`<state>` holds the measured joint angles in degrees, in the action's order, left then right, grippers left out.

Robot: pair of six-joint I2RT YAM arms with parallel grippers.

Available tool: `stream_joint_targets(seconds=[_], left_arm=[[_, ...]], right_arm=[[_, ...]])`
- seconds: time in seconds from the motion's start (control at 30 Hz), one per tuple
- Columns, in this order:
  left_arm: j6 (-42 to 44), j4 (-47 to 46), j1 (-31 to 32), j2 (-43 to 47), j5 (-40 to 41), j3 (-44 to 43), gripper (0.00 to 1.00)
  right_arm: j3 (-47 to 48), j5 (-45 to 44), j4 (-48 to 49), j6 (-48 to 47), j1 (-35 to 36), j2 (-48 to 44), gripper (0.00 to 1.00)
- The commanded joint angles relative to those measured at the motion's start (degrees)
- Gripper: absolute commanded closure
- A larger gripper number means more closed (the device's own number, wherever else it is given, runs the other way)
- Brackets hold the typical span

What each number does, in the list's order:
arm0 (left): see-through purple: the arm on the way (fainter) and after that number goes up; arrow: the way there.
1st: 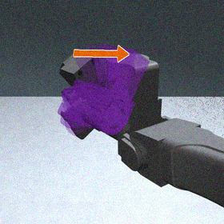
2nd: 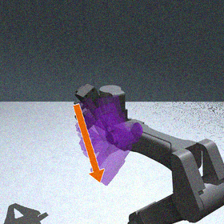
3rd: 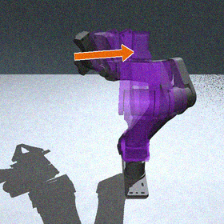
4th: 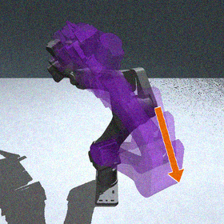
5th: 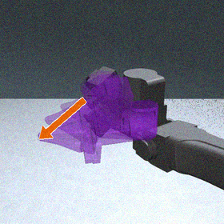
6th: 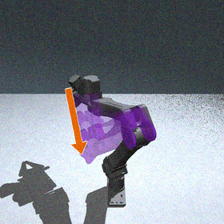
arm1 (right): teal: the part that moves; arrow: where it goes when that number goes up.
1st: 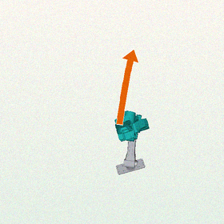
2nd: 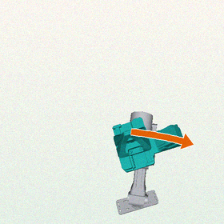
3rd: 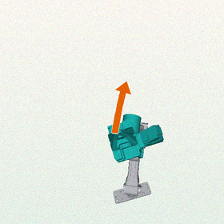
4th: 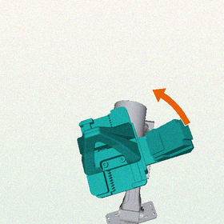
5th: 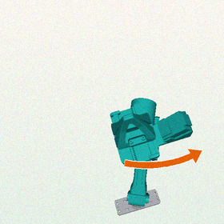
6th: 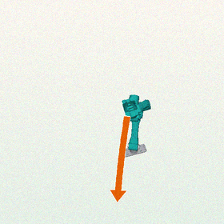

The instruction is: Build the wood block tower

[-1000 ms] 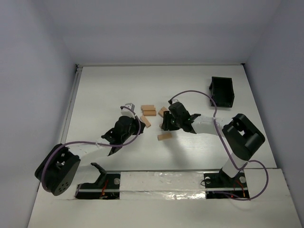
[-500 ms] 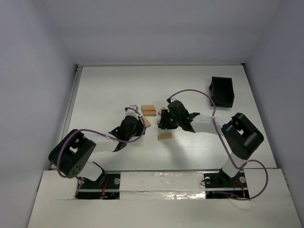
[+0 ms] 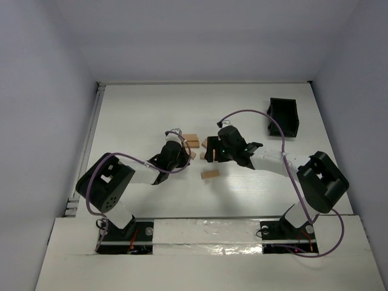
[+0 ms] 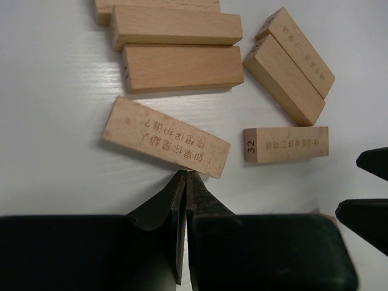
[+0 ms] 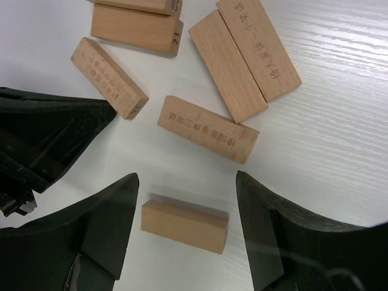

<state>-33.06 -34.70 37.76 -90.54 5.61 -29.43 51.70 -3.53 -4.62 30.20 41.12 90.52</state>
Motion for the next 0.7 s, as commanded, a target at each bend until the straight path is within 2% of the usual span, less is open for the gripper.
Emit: stream_joint_targets(seconds=[0.0, 0.13, 0.27, 0.37, 0.53, 0.67], left_arm=[[0.63, -1.77, -0.32, -2.09, -1.56, -3.70, 1.00], [0.89, -2.30, -0.32, -5.43, -3.32, -7.73, 1.00], [0.98, -1.95, -0.32, -5.09, -4.55, -8.98, 1.00], [1.33, -0.82, -0.32, -0.70, -4.82, -6.88, 1.00], [1.86, 3.30, -0.32, 10.27, 1.33, -1.69, 1.00], [2.30, 7.00, -1.98, 9.69, 4.32, -3.08, 1.00]], right_arm=[[1.91, -3.32, -0.30, -1.54, -0.25, -0.69, 0.29], [2.79, -4.82, -1.70, -2.07, -0.25, -0.35, 0.28], [3.14, -4.73, -1.35, -2.07, -0.25, 0.44, 0.27], [4.02, -4.56, -1.53, -2.07, -0.25, 1.85, 0.27], [4.63, -4.12, -1.09, -1.81, -0.25, 2.81, 0.28], [5.69, -2.71, -0.91, -1.28, -0.25, 4.66, 0.28]])
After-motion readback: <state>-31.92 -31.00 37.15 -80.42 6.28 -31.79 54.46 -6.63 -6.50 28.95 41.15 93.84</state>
